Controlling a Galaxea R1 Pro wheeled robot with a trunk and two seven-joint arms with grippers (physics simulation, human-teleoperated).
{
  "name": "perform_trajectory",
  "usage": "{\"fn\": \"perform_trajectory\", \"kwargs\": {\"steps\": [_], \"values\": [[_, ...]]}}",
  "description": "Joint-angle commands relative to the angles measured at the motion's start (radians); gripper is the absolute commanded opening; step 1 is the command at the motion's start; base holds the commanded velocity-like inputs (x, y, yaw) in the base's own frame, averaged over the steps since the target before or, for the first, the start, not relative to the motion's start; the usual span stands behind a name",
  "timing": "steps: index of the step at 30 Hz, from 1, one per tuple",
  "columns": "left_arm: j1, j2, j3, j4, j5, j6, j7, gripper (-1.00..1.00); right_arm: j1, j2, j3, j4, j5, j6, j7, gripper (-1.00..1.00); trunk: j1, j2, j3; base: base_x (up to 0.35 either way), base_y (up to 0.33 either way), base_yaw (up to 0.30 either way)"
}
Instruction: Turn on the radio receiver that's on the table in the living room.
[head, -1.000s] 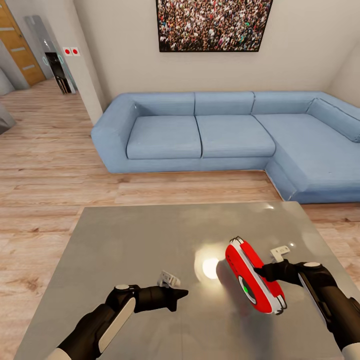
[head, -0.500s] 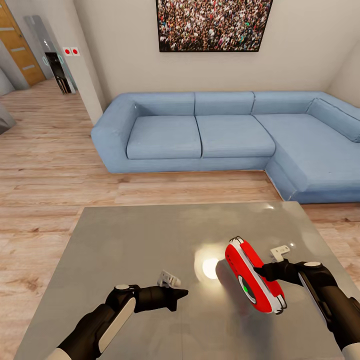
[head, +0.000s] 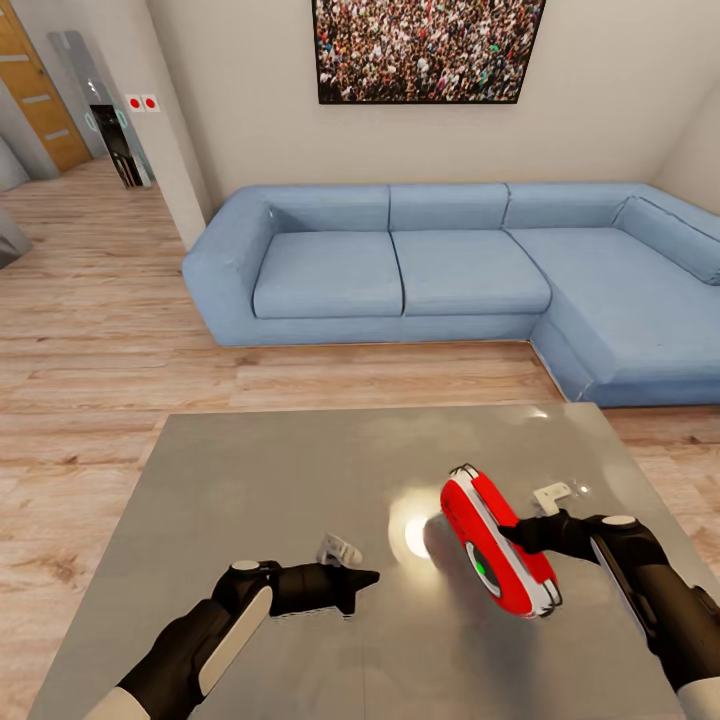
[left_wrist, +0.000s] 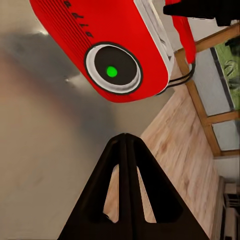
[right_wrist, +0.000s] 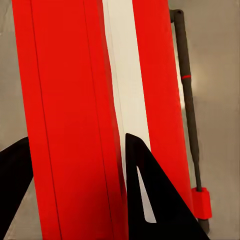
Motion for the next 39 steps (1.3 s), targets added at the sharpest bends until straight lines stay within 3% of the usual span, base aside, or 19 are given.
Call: {"fn": "perform_trajectory", "kwargs": {"steps": [1,4,11,39], "values": [[0.000,0.000,0.000,-0.006,0.000,0.000,0.000,-1.00,-0.006,0.000,0.006,-0.006,-0.006,-0.002,0.006,-1.00,0.000,0.000,0.000,0.000,0.000,0.000],[-0.009,0.000,0.000,-0.022,-0.001,0.001,-0.002,-1.00,-0.016,0.002,0.022,-0.023,-0.013,-0.004,0.006,-1.00,0.000,0.000,0.000,0.000,0.000,0.000],[0.001,0.002,0.000,-0.019,-0.005,0.008,-0.004,-1.00,0.026,0.025,0.035,-0.031,0.005,-0.008,0.004,-1.00,0.000,0.000,0.000,0.000,0.000,0.000],[0.002,0.004,0.000,-0.017,-0.006,0.010,-0.004,-1.00,0.044,0.021,0.030,-0.035,0.000,0.042,0.002,-1.00,0.000,0.000,0.000,0.000,0.000,0.000]]}}
